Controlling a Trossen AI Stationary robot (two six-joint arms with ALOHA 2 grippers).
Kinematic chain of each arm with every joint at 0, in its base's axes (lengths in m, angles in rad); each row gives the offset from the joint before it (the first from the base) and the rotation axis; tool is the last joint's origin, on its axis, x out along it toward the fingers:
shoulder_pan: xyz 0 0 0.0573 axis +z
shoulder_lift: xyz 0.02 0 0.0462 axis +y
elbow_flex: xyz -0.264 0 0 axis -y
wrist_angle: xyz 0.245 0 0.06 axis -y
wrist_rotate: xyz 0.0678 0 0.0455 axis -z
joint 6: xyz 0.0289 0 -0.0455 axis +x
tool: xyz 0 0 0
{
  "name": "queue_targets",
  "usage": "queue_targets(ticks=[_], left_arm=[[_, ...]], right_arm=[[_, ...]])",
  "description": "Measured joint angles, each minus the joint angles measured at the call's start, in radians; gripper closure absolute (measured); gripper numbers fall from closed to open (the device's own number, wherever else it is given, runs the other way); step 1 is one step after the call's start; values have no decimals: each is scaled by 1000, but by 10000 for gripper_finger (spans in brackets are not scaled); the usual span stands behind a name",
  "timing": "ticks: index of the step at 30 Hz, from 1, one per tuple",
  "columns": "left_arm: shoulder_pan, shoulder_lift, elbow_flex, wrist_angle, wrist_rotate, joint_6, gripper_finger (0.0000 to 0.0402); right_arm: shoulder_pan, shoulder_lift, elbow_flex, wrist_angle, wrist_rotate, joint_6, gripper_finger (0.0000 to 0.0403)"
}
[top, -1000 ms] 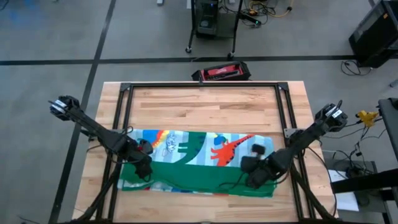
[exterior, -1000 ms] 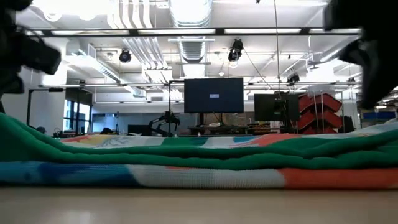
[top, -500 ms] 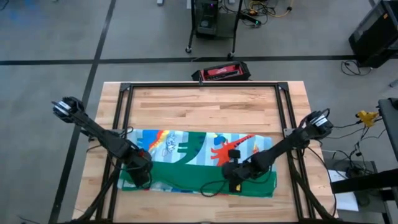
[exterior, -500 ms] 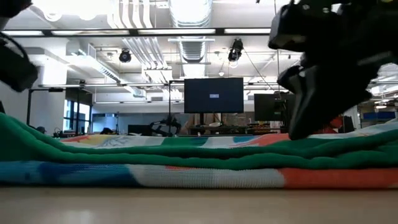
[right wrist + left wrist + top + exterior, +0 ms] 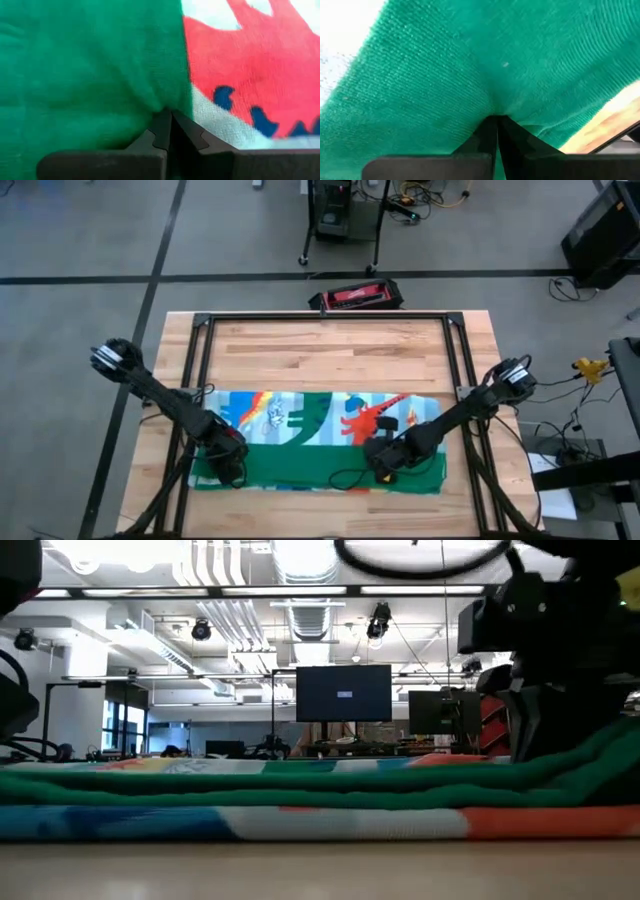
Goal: Roll towel
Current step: Fold the green microfiber towel
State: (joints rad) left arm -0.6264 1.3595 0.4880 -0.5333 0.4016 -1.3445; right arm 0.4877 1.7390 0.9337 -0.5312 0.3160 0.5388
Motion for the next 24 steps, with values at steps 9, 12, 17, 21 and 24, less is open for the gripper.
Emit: queue_targets(ticks=[9, 12, 17, 21, 24], left_arm=[[-2, -25, 22, -52, -96, 21, 402], [-2, -29, 23, -73, -133, 64, 402], [-3, -39, 41, -167, -211, 72, 402], [-8, -50, 82, -212, -264, 77, 402], [-24, -53, 144, -228, -235, 63, 402]], right_arm=[[-91, -30, 5, -65, -8, -106, 403], [-81, -58, 31, -56, -15, -136, 403], [-37, -79, 78, -43, -16, -155, 403], [-10, -80, 92, -34, -12, -140, 403], [0, -80, 87, -35, -11, -108, 403]])
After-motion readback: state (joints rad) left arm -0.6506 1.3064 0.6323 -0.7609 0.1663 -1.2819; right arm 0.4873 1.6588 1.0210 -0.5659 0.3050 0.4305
